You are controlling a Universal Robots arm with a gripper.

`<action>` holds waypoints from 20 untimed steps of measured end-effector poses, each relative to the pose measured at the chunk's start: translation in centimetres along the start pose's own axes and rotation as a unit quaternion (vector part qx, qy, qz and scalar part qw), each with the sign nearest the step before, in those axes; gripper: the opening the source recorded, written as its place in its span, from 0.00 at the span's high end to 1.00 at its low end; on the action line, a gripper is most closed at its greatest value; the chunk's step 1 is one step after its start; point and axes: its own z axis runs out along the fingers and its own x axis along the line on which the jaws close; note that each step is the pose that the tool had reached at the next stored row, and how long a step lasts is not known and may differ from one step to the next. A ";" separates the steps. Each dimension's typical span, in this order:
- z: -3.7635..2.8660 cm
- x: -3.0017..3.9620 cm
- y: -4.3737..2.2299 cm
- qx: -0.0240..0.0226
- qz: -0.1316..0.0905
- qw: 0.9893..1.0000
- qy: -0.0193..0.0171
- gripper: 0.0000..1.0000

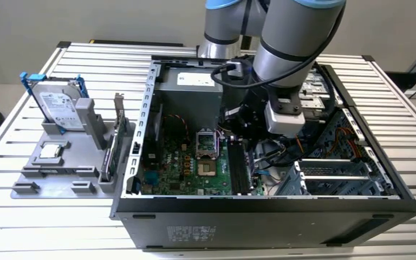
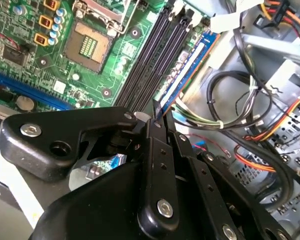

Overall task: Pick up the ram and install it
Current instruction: 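Insert the ram into the slot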

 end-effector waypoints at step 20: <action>2.32 -0.05 0.08 0.003 0.000 1.000 0.000 1.00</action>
